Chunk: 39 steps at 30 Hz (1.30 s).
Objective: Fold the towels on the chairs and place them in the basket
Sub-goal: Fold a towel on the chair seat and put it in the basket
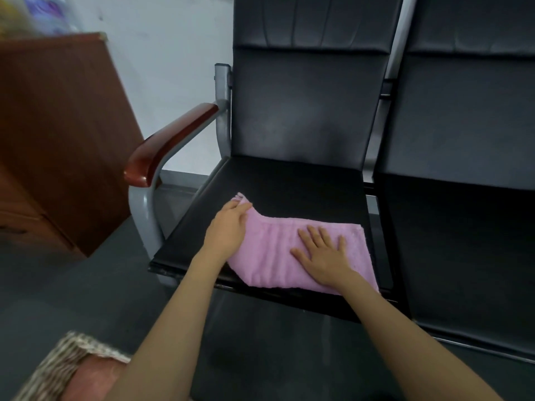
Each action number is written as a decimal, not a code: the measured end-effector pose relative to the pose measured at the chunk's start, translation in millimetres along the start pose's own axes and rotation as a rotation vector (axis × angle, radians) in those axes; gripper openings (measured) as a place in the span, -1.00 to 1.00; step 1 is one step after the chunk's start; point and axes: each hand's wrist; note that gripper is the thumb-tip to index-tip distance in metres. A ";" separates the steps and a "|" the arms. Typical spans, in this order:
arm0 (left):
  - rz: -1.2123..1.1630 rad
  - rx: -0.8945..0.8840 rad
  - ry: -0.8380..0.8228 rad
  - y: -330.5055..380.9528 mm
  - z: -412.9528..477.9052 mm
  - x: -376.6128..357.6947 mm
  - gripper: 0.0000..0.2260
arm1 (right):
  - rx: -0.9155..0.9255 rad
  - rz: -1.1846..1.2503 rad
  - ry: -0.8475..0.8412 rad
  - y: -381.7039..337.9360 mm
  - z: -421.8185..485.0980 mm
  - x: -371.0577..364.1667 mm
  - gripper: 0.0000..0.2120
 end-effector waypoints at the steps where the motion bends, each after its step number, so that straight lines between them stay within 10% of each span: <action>1: -0.025 -0.009 -0.010 7.9 -0.2 2.9 -0.65 | -0.001 0.007 -0.004 -5.1 1.1 -0.1 -0.40; 7: -0.156 -0.057 -0.089 44.1 -4.3 2.0 -0.59 | 0.085 0.109 -0.013 -26.4 -1.2 -3.1 -0.43; 13: -0.102 -0.103 -0.160 68.7 -8.0 -22.5 -0.60 | 0.068 0.289 0.425 8.6 -0.7 19.7 -0.77; 20: -0.055 -0.191 -0.253 91.9 -16.1 -52.5 -0.59 | 0.131 0.299 0.101 73.7 -32.1 37.0 -0.74; 31: -0.266 -0.096 -0.504 101.7 -38.9 -96.2 -0.58 | 0.039 0.551 0.064 77.2 -41.6 45.3 -0.75; 39: -0.244 0.007 -0.022 53.6 -11.6 -69.1 -0.69 | -0.312 0.673 0.122 53.3 -23.7 41.8 -0.46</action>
Point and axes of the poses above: each hand's wrist, its own z-axis towards the middle knuckle, its own x-axis out of the back of the hand, y = z × x, and after that the axes turned 7 degrees about y, right-handed
